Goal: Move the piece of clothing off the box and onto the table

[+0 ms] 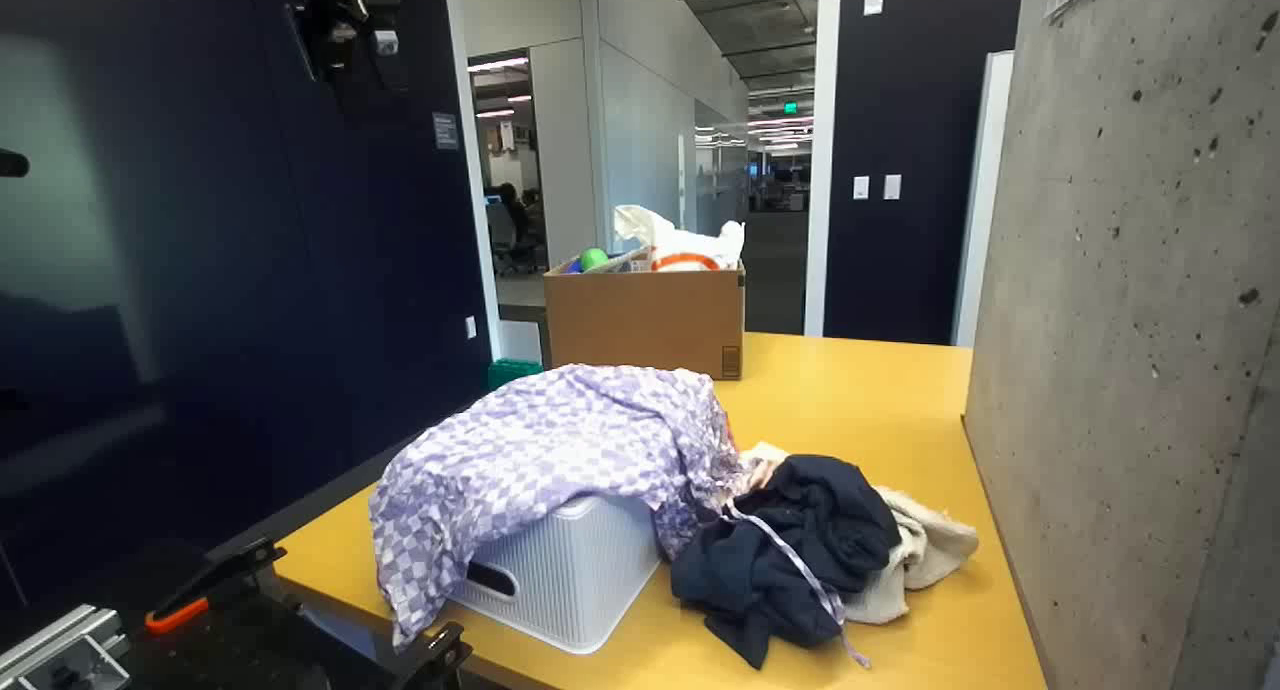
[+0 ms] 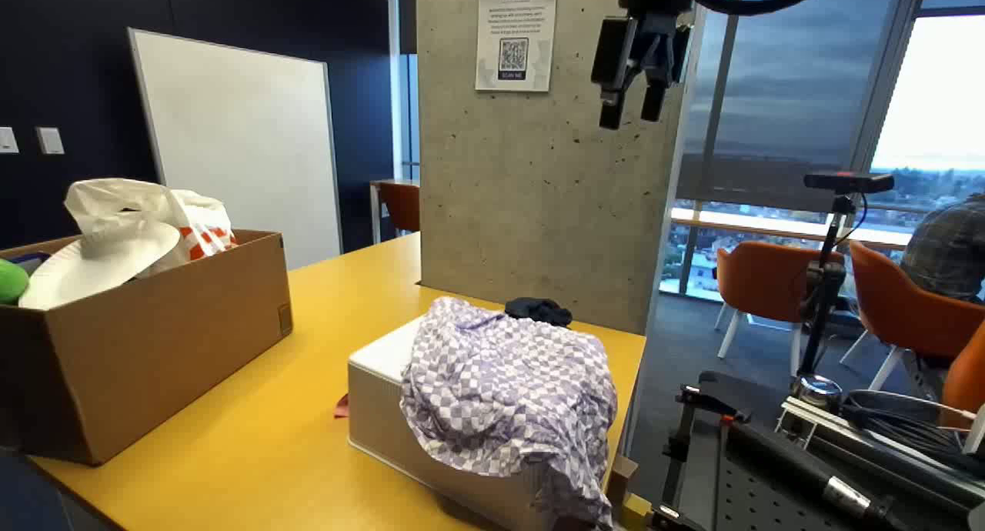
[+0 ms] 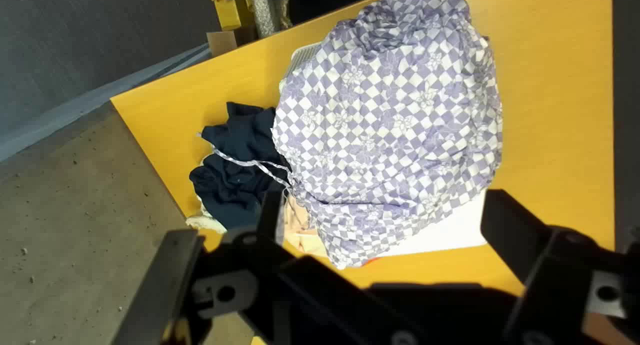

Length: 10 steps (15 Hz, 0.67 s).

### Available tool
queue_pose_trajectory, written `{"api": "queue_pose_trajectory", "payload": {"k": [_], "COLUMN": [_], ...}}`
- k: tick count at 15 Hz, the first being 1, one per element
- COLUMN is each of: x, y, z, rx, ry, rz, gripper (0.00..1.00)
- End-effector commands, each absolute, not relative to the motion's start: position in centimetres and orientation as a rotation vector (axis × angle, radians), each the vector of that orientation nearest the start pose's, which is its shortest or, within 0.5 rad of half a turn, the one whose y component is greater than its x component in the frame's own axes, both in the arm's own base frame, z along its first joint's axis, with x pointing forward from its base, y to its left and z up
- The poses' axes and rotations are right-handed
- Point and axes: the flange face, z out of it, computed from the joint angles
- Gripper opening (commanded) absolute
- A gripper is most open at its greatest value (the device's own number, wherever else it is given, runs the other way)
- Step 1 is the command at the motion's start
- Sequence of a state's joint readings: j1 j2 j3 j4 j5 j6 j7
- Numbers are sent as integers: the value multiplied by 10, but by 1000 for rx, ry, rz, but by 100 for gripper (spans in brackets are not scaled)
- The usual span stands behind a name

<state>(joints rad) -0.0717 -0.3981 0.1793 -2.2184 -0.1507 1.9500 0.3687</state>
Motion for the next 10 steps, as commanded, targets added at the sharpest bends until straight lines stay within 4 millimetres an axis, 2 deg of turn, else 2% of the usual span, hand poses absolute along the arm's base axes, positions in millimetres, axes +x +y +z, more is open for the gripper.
{"api": "queue_pose_trajectory", "payload": {"k": [1, 6, 7, 10], "x": [446, 446, 454, 482], "y": [47, 47, 58, 70], "z": [546, 546, 529, 486], "rx": [-3288, -3288, -3303, -3291], "ry": [368, 368, 359, 355], "rz": [-278, -280, -298, -375], "gripper": [100, 100, 100, 100]}}
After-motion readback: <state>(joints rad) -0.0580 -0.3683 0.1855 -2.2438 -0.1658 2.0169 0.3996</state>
